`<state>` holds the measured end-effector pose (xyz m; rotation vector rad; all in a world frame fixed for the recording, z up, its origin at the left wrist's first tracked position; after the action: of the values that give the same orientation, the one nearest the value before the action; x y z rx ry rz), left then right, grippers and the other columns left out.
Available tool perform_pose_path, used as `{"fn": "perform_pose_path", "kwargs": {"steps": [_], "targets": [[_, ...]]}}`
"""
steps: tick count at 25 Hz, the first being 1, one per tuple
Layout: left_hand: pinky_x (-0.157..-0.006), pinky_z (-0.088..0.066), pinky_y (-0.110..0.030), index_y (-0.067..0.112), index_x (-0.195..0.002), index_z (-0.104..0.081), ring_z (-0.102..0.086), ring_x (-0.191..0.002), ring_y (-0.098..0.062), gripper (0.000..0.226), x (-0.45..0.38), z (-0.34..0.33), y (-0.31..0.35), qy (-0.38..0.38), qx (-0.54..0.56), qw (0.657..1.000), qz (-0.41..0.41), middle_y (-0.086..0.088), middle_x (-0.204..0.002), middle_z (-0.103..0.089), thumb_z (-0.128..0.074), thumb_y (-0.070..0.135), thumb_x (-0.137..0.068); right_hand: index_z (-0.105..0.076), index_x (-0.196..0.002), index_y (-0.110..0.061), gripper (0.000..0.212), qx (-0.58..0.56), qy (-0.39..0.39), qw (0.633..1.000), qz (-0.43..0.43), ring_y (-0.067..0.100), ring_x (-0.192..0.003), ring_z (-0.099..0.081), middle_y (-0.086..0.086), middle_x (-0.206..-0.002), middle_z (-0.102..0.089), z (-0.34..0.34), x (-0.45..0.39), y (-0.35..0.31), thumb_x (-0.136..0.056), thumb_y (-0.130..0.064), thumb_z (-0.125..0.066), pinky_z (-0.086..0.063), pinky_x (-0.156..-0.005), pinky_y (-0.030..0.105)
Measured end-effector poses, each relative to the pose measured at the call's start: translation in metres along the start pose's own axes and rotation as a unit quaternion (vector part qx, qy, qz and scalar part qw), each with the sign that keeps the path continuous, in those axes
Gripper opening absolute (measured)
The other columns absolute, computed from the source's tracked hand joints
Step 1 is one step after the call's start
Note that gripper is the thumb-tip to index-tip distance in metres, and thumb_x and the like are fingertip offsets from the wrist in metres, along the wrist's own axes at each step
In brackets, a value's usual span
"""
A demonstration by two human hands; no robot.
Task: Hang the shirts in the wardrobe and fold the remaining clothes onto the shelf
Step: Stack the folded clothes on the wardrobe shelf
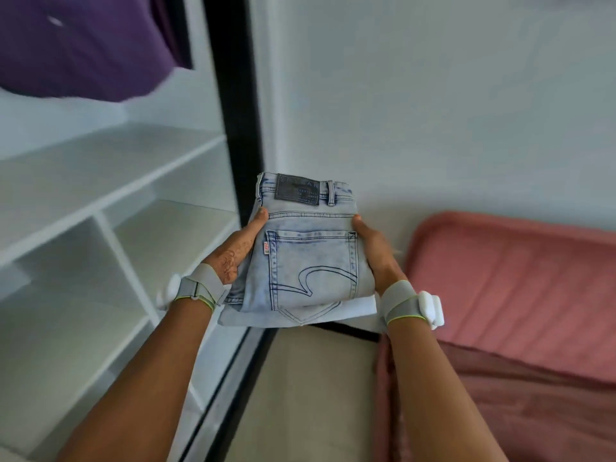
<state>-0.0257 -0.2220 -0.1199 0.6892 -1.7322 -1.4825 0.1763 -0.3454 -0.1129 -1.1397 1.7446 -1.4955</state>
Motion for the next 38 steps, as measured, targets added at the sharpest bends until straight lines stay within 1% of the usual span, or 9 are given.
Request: {"fn": "perform_pose_path", "kwargs": {"steps": [3,8,11,13,16,21,29,32,38], "targets": [[-0.107,-0.042,-0.043,0.014,-0.112,-0.071,-0.066,-0.109,-0.03,0.086,0.008,0.071,0.043,0.082,-0.021,0.996,-0.028,-0.014,-0.113,-0.07,-0.065,0.082,-0.061,-0.069,-0.109,-0.004,0.045,-0.025,-0.08,0.996,0.001,0.032,-0.098,-0.07,0.016,-0.104,-0.073,-0.077,-0.048,-0.015,-0.092,-0.044,-0.057,-0.052,-0.094,0.048],[-0.105,-0.042,-0.041,0.021,-0.107,-0.074,-0.066,-0.107,-0.028,0.089,0.03,0.172,0.098,0.219,-0.043,0.974,-0.051,-0.009,-0.11,-0.072,-0.058,0.091,-0.054,-0.067,-0.114,-0.002,0.047,-0.053,-0.211,0.976,-0.018,0.036,-0.103,-0.067,0.02,-0.11,-0.07,-0.198,-0.103,-0.046,-0.092,-0.042,-0.058,-0.049,-0.099,0.049],[-0.105,-0.043,-0.041,0.022,-0.104,-0.075,-0.067,-0.105,-0.028,0.088,0.049,0.208,0.12,0.266,-0.05,0.961,-0.055,-0.009,-0.108,-0.072,-0.061,0.091,-0.05,-0.069,-0.106,-0.005,0.038,-0.065,-0.265,0.962,-0.002,0.03,-0.092,-0.071,0.015,-0.1,-0.074,-0.253,-0.12,-0.066,-0.092,-0.039,-0.059,-0.055,-0.09,0.043],[-0.105,-0.043,-0.041,0.018,-0.106,-0.075,-0.067,-0.104,-0.028,0.092,0.069,0.242,0.134,0.345,-0.008,0.935,-0.08,-0.01,-0.108,-0.072,-0.065,0.088,-0.046,-0.07,-0.099,-0.011,0.029,-0.067,-0.337,0.939,-0.005,0.028,-0.09,-0.071,0.011,-0.096,-0.075,-0.311,-0.134,-0.077,-0.093,-0.037,-0.059,-0.056,-0.088,0.041],[-0.106,-0.043,-0.04,0.016,-0.116,-0.068,-0.066,-0.106,-0.028,0.102,0.102,0.289,0.144,0.433,0.022,0.896,-0.093,-0.011,-0.112,-0.071,-0.069,0.087,-0.042,-0.071,-0.104,-0.006,0.041,-0.026,-0.432,0.901,-0.025,0.034,-0.101,-0.068,0.017,-0.106,-0.072,-0.39,-0.14,-0.079,-0.091,-0.043,-0.06,-0.05,-0.097,0.05],[-0.104,-0.045,-0.043,0.012,-0.12,-0.065,-0.065,-0.109,-0.033,0.103,0.144,0.329,0.139,0.484,0.077,0.866,-0.098,-0.016,-0.116,-0.068,-0.075,0.08,-0.045,-0.069,-0.111,-0.006,0.046,-0.01,-0.536,0.843,-0.039,0.032,-0.102,-0.069,0.016,-0.107,-0.072,-0.478,-0.129,-0.069,-0.089,-0.046,-0.062,-0.05,-0.098,0.049],[-0.099,-0.049,-0.04,0.009,-0.112,-0.069,-0.07,-0.097,-0.029,0.096,0.222,0.432,0.172,0.628,0.034,0.771,-0.097,-0.013,-0.107,-0.072,-0.077,0.078,-0.045,-0.067,-0.114,-0.002,0.045,-0.013,-0.583,0.811,-0.052,0.033,-0.099,-0.069,0.017,-0.107,-0.072,-0.64,-0.096,-0.058,-0.09,-0.039,-0.063,-0.053,-0.093,0.05],[-0.096,-0.049,-0.035,0.007,-0.108,-0.068,-0.068,-0.095,-0.027,0.086,0.239,0.458,0.186,0.667,-0.015,0.744,-0.044,-0.01,-0.104,-0.07,-0.066,0.079,-0.061,-0.065,-0.115,-0.001,0.047,-0.015,-0.584,0.808,-0.07,0.034,-0.099,-0.069,0.018,-0.108,-0.071,-0.679,-0.088,-0.043,-0.09,-0.04,-0.063,-0.053,-0.092,0.052],[-0.111,-0.036,-0.038,-0.005,-0.131,-0.052,-0.051,-0.124,-0.031,0.093,0.236,0.551,0.11,0.699,-0.065,0.708,0.07,-0.02,-0.138,-0.052,-0.053,0.072,-0.078,-0.059,-0.118,0.005,0.065,0.102,-0.558,0.819,-0.082,0.032,-0.104,-0.064,0.014,-0.117,-0.065,-0.737,-0.096,0.061,-0.088,-0.052,-0.059,-0.05,-0.098,0.044]]}}
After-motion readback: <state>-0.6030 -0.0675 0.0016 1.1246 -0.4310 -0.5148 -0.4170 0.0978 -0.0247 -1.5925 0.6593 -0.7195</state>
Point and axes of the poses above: each hand's wrist, its own x-axis away from the middle knuckle, its own z-axis out of the back of the hand, y = z × x, the point moved 8 cm from there along -x, towards the middle knuckle
